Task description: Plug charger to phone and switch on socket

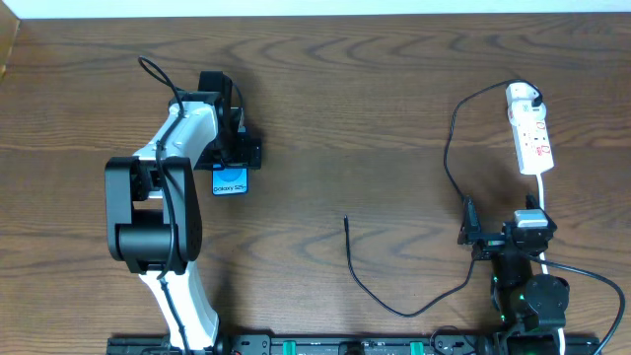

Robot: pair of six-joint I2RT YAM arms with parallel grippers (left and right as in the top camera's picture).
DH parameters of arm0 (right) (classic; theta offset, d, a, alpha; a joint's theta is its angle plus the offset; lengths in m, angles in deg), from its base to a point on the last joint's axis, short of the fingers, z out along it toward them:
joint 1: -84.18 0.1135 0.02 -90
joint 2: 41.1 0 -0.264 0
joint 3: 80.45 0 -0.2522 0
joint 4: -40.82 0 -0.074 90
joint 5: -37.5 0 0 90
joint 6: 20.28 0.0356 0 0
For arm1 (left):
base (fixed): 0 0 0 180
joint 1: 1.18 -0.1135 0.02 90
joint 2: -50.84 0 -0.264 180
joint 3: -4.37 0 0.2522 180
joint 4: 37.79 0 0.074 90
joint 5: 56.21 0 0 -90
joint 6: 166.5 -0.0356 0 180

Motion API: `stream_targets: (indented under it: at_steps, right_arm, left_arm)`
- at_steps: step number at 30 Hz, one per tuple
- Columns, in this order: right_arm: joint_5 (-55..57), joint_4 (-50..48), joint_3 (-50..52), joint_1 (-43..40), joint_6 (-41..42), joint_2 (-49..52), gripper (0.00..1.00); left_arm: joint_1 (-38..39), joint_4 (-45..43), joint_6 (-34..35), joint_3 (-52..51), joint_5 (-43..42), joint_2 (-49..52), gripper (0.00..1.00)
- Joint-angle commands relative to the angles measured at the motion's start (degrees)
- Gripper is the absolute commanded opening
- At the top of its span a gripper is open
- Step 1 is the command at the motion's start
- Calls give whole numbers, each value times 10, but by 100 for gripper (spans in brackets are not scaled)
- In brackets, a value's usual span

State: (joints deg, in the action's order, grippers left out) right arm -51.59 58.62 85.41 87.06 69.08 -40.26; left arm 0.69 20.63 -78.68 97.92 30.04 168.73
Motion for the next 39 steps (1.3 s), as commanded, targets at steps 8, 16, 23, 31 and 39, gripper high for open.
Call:
stream_targets:
  at_steps: [8,16,23,31,39]
  right_arm:
    - [4,2,1,4,4,-5,99]
    - [4,2,1,4,4,-5,99]
    - [4,2,1,4,4,-5,99]
    - [4,2,1,4,4,-5,99]
    - [4,2,1,4,4,-5,99]
  left_arm:
    - [-32,-3,-13,-12,-21,20,98]
    - [-35,-2,-12,-12,-33,20,98]
    - [-26,0,-12,-12,-33,20,98]
    - [-8,-13,-10,-12,-32,20,98]
    - [-8,-24,-4,-12,-31,20,98]
